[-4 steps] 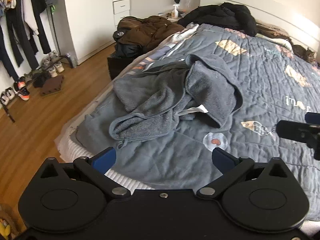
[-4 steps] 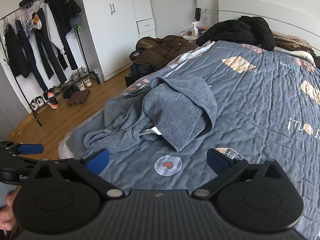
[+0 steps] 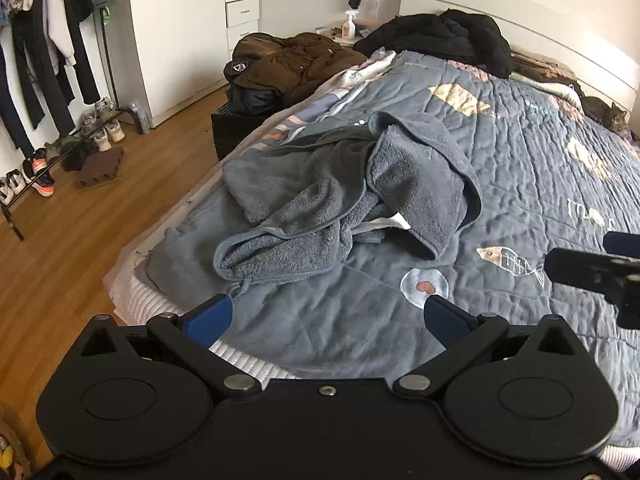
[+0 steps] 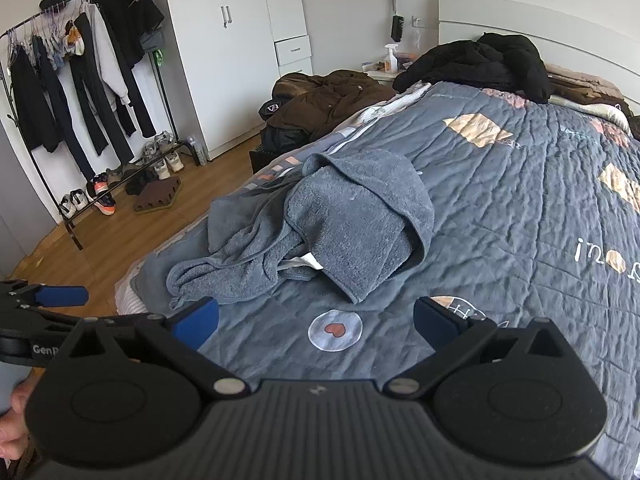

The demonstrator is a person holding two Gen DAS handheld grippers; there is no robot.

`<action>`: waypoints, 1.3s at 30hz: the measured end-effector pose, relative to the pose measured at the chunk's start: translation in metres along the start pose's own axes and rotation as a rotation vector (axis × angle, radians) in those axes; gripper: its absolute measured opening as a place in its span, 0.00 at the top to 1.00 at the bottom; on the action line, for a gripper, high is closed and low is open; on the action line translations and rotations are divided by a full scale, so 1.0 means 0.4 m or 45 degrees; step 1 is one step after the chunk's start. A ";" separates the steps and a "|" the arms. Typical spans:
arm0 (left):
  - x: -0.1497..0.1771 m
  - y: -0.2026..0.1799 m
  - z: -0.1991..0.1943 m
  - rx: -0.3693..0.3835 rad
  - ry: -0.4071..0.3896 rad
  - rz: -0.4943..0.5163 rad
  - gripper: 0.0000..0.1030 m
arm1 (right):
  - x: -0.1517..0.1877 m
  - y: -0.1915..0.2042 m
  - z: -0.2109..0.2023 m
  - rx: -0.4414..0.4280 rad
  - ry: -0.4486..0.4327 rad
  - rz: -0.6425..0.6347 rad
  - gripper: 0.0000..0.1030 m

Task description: Fold clothes

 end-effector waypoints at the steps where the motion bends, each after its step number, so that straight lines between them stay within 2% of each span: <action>1: -0.001 -0.005 -0.001 -0.012 -0.002 0.004 0.00 | 0.000 -0.001 -0.001 -0.003 -0.001 0.004 0.00; 5: -0.001 -0.042 -0.013 -0.031 -0.013 0.029 0.00 | 0.002 -0.008 0.001 -0.008 0.003 0.009 0.00; 9: -0.003 -0.001 -0.018 0.046 -0.011 -0.011 0.00 | 0.001 0.006 0.008 0.019 0.007 -0.019 0.00; 16: -0.004 0.007 -0.008 0.055 -0.018 -0.011 0.00 | -0.005 0.011 0.006 0.019 0.000 -0.014 0.00; 22: -0.006 0.015 -0.007 0.108 -0.031 -0.052 0.00 | -0.009 0.009 0.002 0.016 -0.008 -0.009 0.00; 30: -0.007 0.004 -0.006 0.118 -0.035 -0.025 0.00 | -0.011 0.012 0.002 0.010 -0.010 -0.012 0.00; 39: -0.008 0.004 -0.012 0.081 -0.054 -0.012 0.00 | -0.011 0.011 0.005 0.010 -0.008 -0.001 0.00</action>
Point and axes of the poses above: each gripper's, at about its wrist camera, not at the fingertips, and z roughly the way its jaws point, y to its left, x to its underside, the point moved 7 cm from there along z, roughly the way its jaws point
